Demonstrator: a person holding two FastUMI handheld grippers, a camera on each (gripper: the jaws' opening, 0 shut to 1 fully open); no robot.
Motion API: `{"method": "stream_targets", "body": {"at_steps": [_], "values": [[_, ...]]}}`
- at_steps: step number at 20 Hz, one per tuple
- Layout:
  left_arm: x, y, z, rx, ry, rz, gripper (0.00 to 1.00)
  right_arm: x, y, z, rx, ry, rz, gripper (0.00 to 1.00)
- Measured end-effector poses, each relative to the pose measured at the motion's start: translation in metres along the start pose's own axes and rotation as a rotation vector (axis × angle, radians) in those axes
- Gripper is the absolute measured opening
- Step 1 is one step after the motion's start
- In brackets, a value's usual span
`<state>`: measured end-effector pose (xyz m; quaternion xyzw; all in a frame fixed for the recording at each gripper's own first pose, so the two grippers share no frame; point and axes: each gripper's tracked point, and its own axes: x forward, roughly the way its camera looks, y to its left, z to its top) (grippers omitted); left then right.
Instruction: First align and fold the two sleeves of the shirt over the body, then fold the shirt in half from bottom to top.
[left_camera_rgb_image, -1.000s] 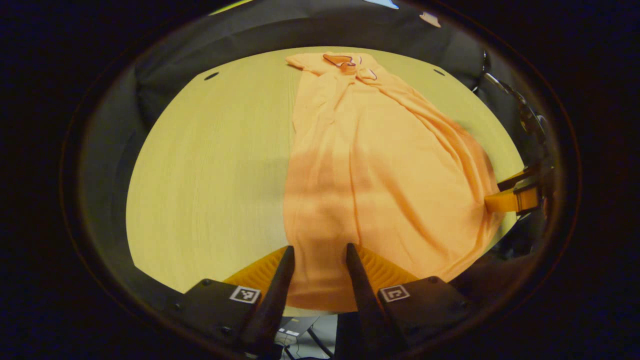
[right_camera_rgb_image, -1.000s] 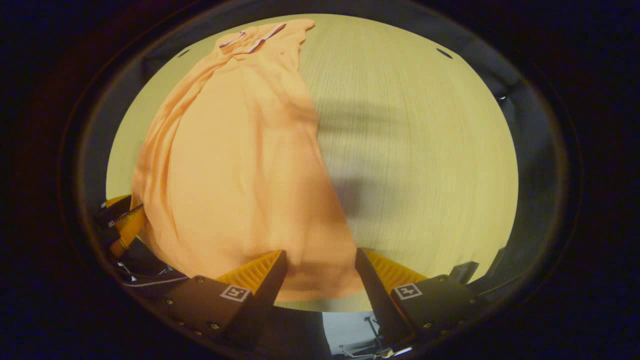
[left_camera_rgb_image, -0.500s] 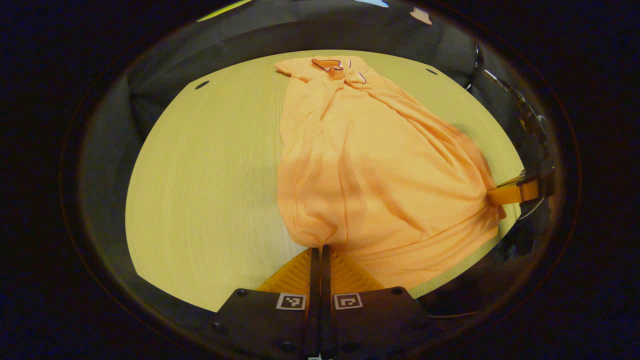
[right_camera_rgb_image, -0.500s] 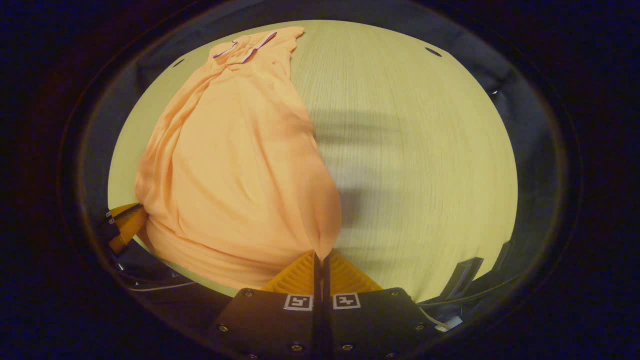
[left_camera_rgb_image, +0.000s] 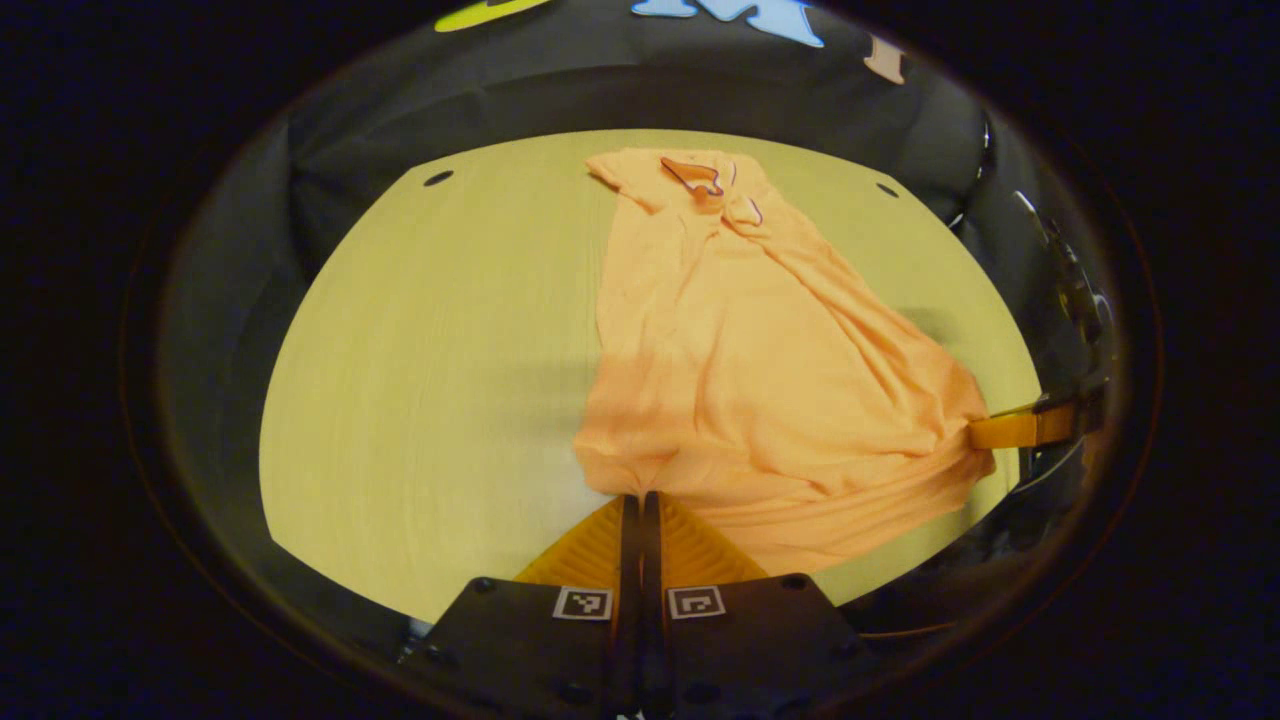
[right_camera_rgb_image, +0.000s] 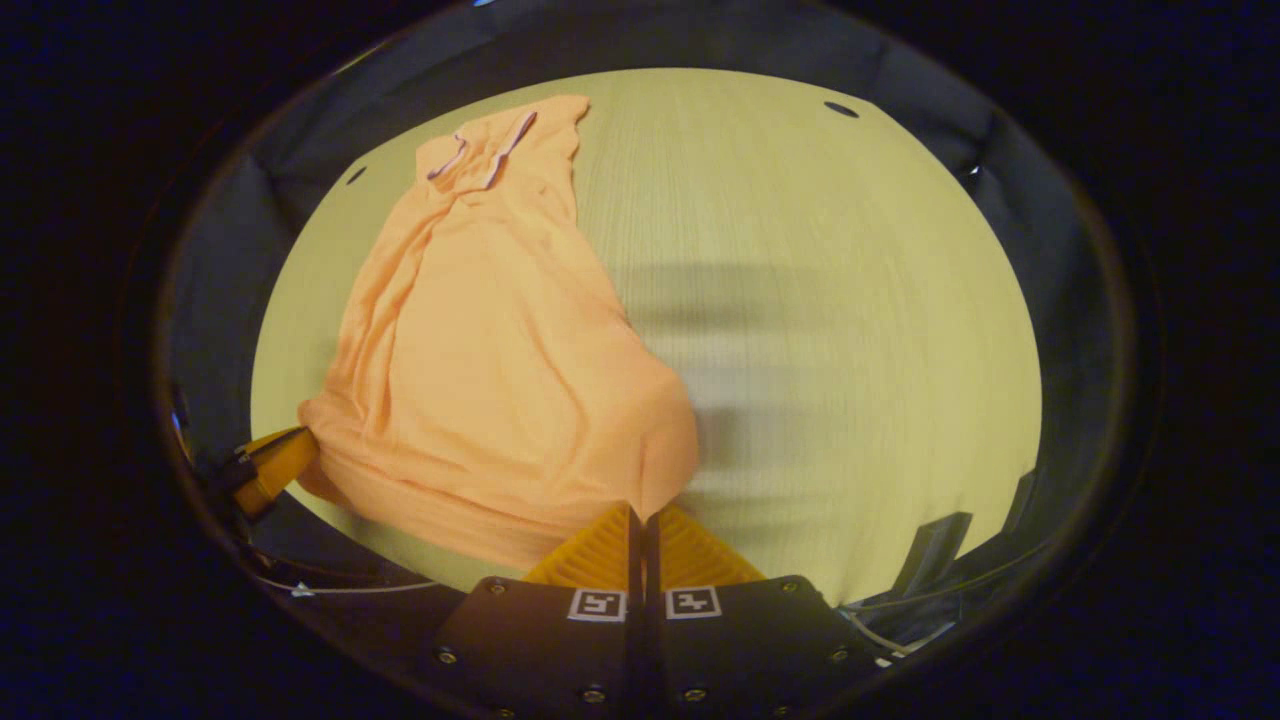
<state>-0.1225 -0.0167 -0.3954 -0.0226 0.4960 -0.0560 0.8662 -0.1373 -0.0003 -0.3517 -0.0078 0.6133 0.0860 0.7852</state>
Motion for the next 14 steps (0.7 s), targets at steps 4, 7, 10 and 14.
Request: {"method": "stream_targets", "body": {"at_steps": [4, 7, 10, 14], "values": [[-0.01, 0.0, 0.057, -0.014, -0.07, -0.006, 0.06, -0.024, 0.005, 0.058, 0.022, -0.099, 0.027, 0.0], [-0.018, 0.004, 0.11, -0.026, -0.127, -0.013, 0.06, -0.037, 0.009, 0.105, 0.024, -0.164, 0.041, 0.0], [-0.015, 0.013, 0.163, -0.037, -0.175, -0.01, 0.06, -0.044, 0.014, 0.156, 0.019, -0.222, 0.056, 0.0], [-0.001, 0.025, 0.245, -0.039, -0.251, 0.0, 0.06, -0.047, 0.02, 0.23, 0.03, -0.303, 0.084, 0.0]]}}
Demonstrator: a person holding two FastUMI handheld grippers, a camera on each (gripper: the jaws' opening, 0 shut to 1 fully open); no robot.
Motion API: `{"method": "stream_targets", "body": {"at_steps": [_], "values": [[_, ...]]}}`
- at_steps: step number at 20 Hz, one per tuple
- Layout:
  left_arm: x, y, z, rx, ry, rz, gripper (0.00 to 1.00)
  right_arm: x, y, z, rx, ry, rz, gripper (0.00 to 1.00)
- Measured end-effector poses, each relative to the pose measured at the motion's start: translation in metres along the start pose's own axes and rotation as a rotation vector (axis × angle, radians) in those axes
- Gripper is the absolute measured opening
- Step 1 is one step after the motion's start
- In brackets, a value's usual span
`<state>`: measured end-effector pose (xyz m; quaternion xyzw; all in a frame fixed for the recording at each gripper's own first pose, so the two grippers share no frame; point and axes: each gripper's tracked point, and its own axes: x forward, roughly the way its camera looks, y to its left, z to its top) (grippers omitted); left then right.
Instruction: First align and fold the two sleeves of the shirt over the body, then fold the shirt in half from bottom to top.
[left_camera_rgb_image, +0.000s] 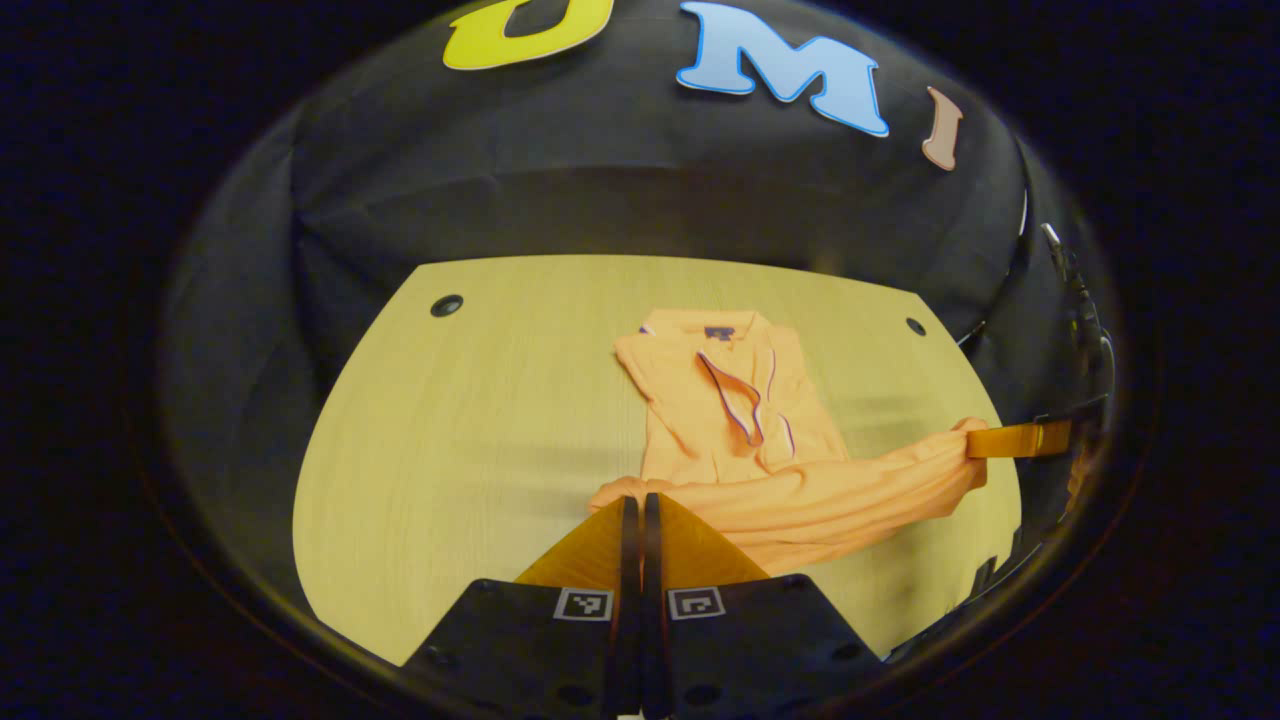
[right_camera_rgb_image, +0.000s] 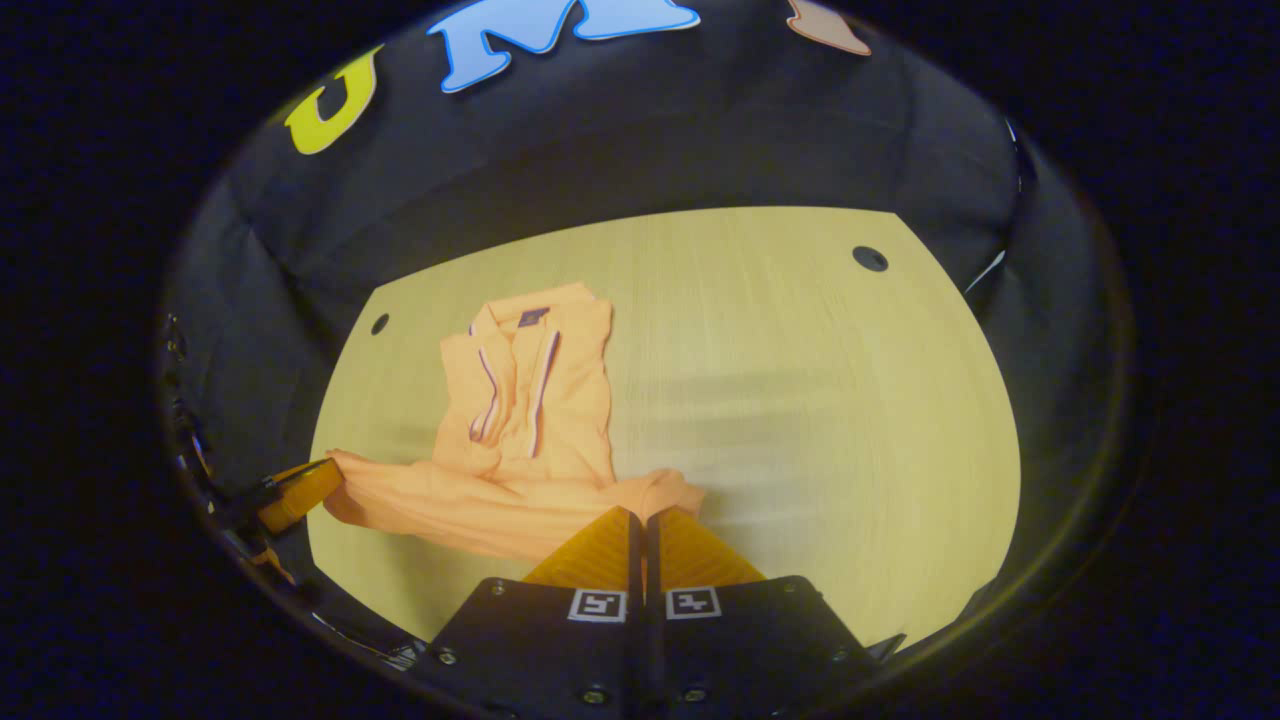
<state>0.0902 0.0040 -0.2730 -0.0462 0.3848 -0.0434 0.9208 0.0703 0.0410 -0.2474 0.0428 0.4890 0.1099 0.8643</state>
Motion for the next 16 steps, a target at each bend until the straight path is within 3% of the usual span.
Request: {"method": "stream_targets", "body": {"at_steps": [9, 16], "values": [[0.107, 0.014, 0.11, 0.021, -0.129, -0.007, 0.06, 0.085, 0.007, 0.132, 0.103, -0.182, 0.043, 0.0], [0.208, 0.028, 0.148, 0.094, -0.207, 0.011, 0.06, 0.166, 0.004, 0.18, 0.138, -0.276, 0.061, 0.0]]}}
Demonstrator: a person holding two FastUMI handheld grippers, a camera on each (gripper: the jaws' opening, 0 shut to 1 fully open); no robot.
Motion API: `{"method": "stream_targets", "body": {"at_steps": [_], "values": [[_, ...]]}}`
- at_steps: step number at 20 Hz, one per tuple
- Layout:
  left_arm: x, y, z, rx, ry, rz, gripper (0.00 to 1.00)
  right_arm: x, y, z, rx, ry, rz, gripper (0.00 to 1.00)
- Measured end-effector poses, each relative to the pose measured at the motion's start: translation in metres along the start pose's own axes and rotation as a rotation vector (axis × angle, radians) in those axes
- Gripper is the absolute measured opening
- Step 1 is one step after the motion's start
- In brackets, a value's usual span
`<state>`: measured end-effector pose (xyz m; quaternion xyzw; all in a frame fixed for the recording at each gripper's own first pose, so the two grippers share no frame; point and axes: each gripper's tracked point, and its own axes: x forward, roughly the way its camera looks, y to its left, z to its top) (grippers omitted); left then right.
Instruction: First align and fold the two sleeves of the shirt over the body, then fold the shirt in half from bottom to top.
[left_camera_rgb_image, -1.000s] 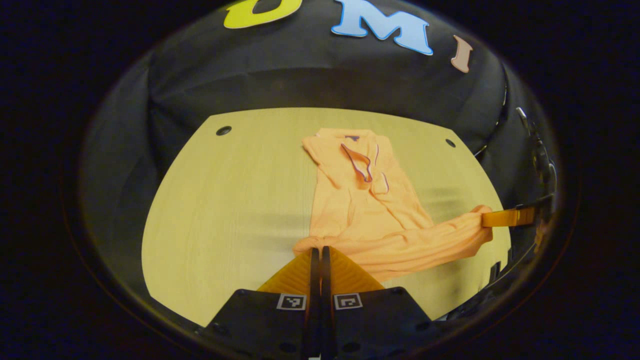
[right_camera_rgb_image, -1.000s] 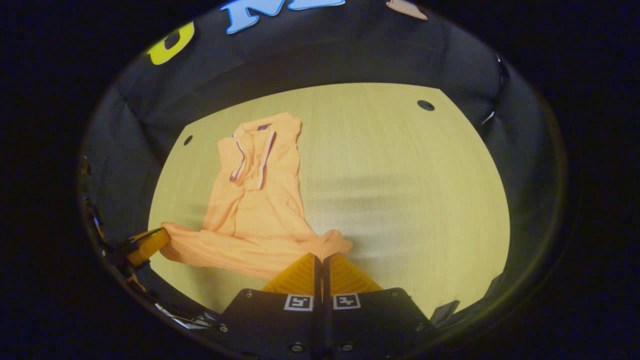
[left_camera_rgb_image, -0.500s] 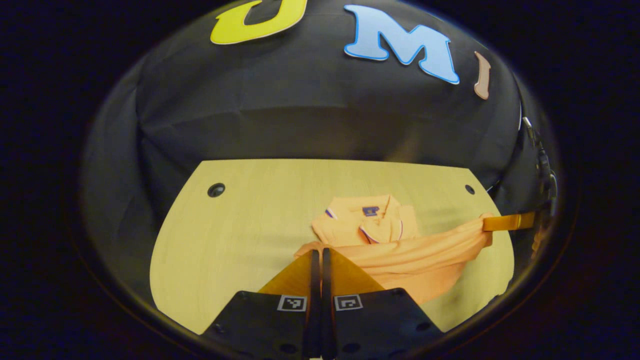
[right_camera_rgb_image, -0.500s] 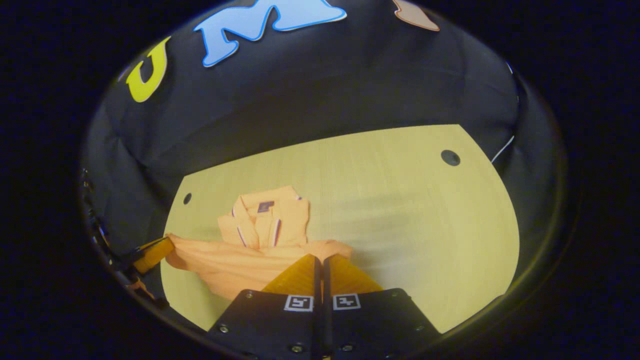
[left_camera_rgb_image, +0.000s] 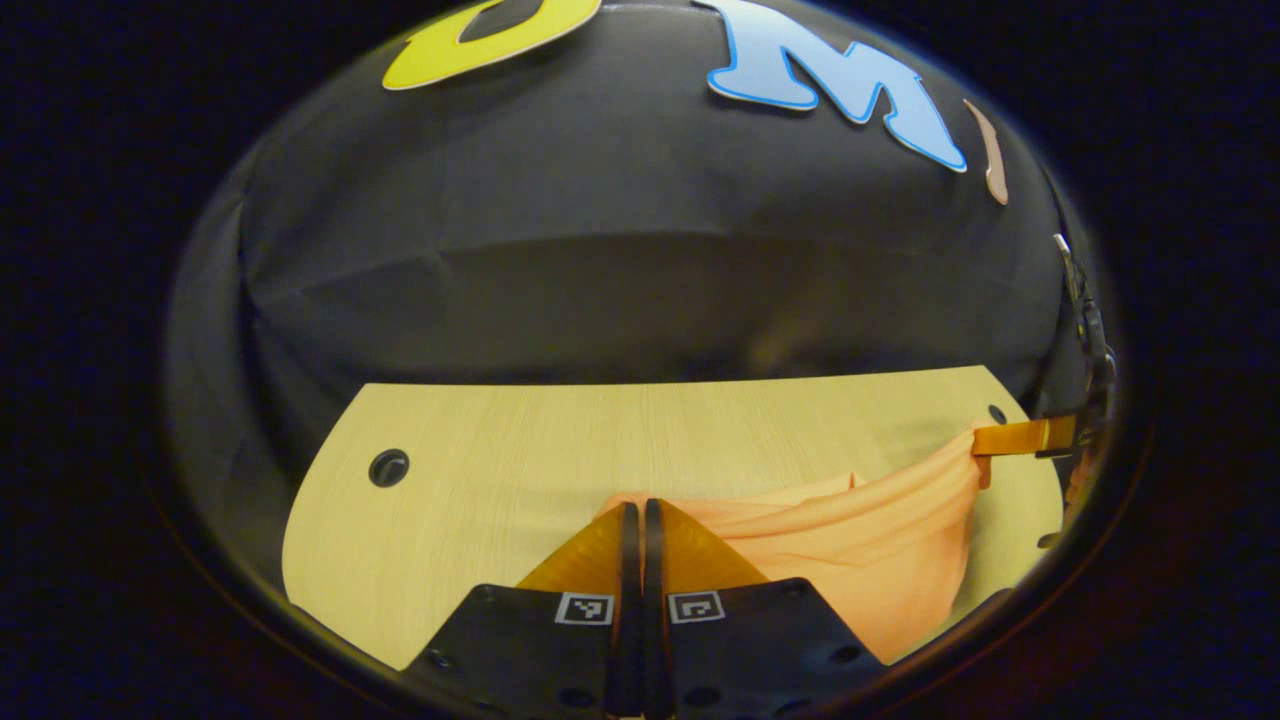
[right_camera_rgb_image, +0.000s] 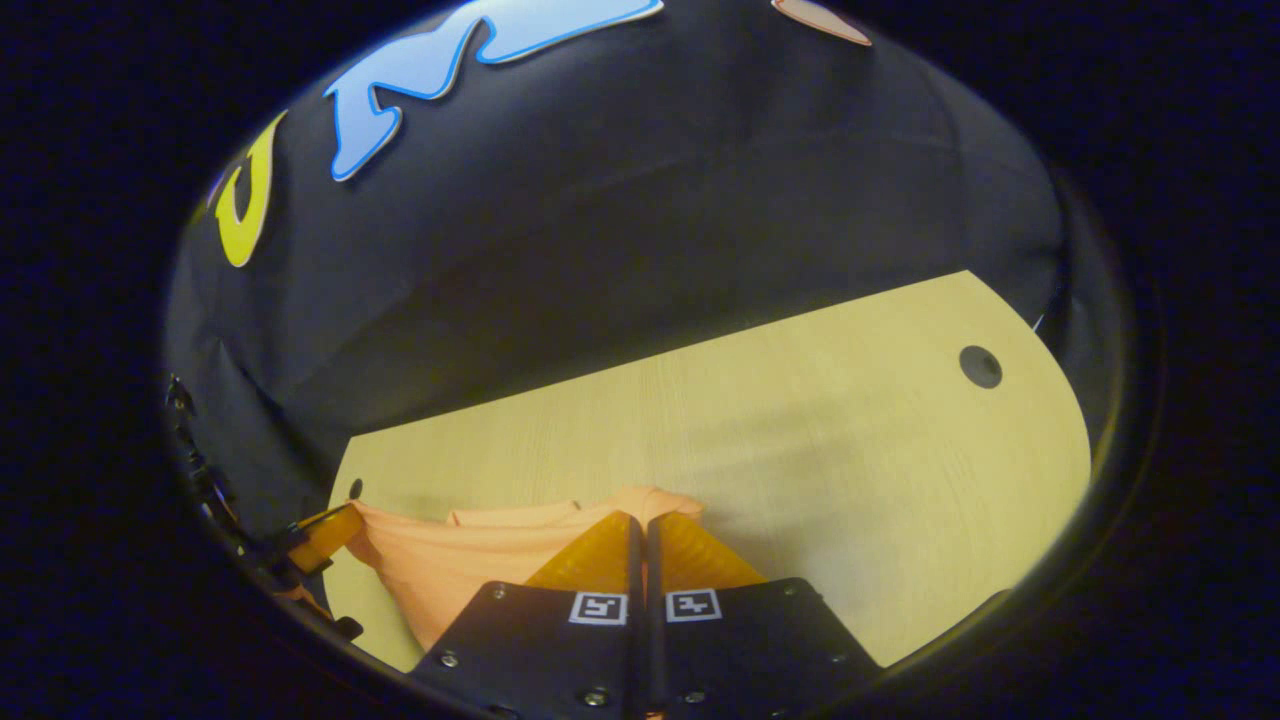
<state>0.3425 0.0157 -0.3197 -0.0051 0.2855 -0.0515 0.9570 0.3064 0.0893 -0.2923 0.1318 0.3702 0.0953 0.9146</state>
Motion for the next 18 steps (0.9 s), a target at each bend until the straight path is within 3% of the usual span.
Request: {"method": "stream_targets", "body": {"at_steps": [7, 12, 15, 16, 17, 18], "values": [[0.069, 0.004, -0.036, 0.043, 0.024, 0.012, 0.07, 0.061, -0.002, -0.003, -0.04, -0.023, 0.0, 0.0], [0.074, -0.004, -0.034, 0.039, 0.005, 0.013, 0.09, 0.073, -0.011, -0.014, -0.068, -0.004, -0.008, 0.0], [0.069, -0.006, -0.034, 0.008, 0.006, 0.016, 0.24, 0.069, -0.014, -0.015, -0.091, 0.008, -0.008, 0.06], [0.063, -0.008, -0.031, -0.01, 0.001, 0.015, 0.31, 0.066, -0.014, -0.014, -0.093, 0.013, 0.001, 0.16], [0.057, -0.011, -0.028, -0.029, -0.003, 0.005, 0.53, 0.063, -0.017, -0.012, -0.1, 0.007, -0.014, 0.26], [0.047, -0.011, -0.025, -0.044, -0.005, 0.005, 0.65, 0.058, -0.015, -0.01, -0.105, 0.005, -0.012, 0.41]]}}
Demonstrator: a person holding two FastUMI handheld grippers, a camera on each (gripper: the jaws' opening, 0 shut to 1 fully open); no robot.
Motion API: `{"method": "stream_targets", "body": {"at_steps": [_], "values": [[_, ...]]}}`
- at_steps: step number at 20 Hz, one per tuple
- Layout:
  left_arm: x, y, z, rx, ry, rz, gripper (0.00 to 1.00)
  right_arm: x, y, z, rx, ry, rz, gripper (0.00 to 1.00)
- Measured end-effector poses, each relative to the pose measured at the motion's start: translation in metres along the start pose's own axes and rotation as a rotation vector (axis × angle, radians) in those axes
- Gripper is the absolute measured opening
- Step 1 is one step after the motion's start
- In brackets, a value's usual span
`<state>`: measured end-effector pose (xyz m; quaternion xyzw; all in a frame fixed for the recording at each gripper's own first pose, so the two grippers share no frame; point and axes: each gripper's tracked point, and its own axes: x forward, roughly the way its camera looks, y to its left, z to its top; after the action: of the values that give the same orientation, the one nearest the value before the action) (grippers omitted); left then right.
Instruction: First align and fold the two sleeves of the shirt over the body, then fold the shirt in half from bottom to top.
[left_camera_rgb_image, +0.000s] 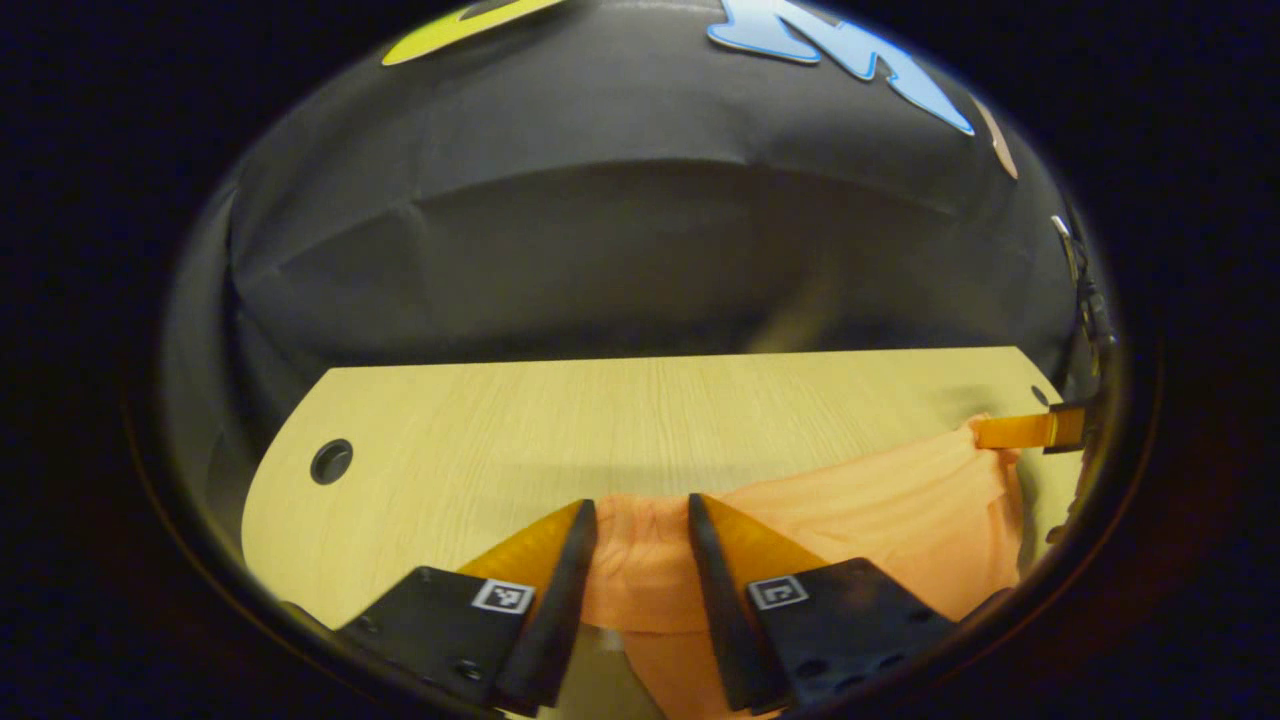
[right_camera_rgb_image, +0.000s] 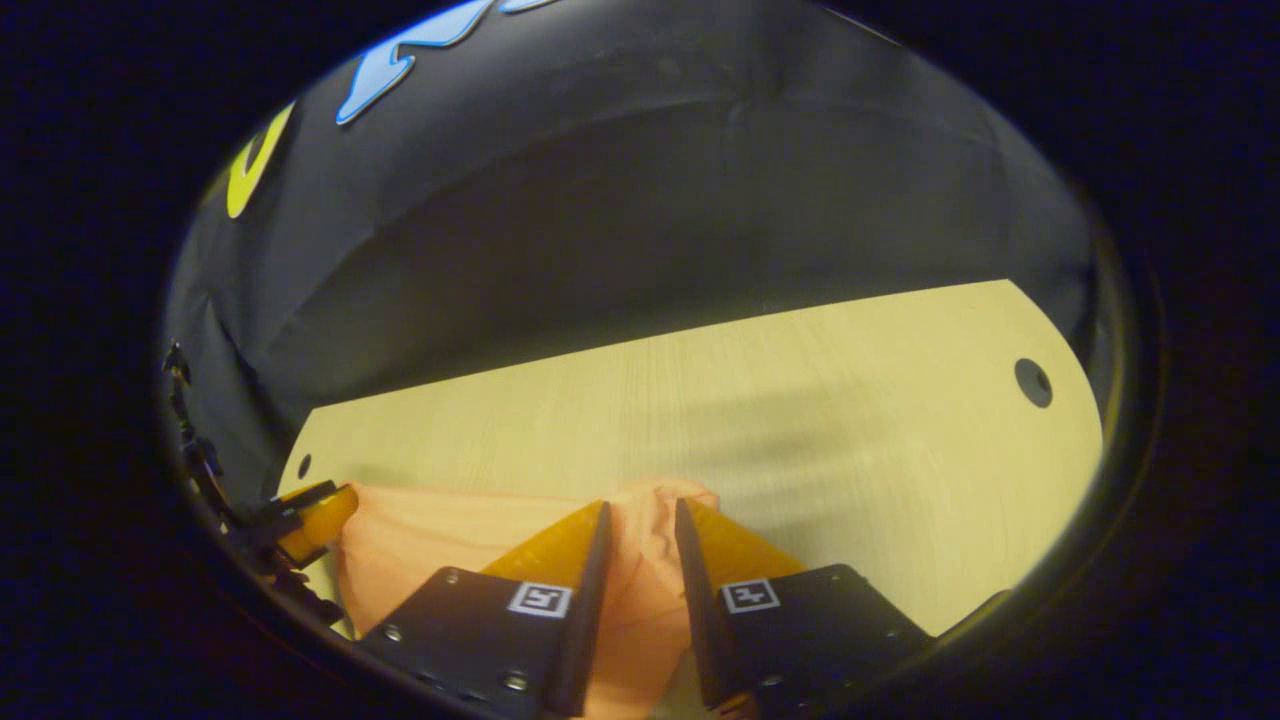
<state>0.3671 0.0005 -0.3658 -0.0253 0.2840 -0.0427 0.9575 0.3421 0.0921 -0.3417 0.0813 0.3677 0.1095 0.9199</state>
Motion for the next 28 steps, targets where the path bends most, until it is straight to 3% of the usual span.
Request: {"method": "stream_targets", "body": {"at_steps": [1, 2, 8, 15, 21, 28], "values": [[-0.01, -0.001, 0.003, -0.012, -0.006, -0.001, 0.77, -0.005, 0.0, 0.001, -0.003, -0.009, -0.005, 0.45], [-0.019, 0.001, 0.009, -0.016, -0.016, 0.004, 0.77, -0.014, 0.001, 0.004, -0.005, -0.017, -0.006, 0.53], [-0.1, -0.009, 0.036, -0.017, -0.041, -0.006, 0.73, -0.1, 0.021, 0.011, -0.038, -0.034, -0.006, 0.53], [-0.242, -0.031, 0.061, -0.031, -0.091, -0.024, 0.73, -0.235, 0.06, 0.016, -0.041, -0.128, 0.018, 0.53], [-0.351, -0.046, 0.049, -0.061, -0.144, -0.041, 0.76, -0.33, 0.08, -0.017, -0.044, -0.203, 0.016, 0.53], [-0.43, -0.044, 0.022, -0.013, -0.197, -0.049, 0.73, -0.393, 0.093, -0.067, -0.019, -0.259, 0.017, 0.53]]}}
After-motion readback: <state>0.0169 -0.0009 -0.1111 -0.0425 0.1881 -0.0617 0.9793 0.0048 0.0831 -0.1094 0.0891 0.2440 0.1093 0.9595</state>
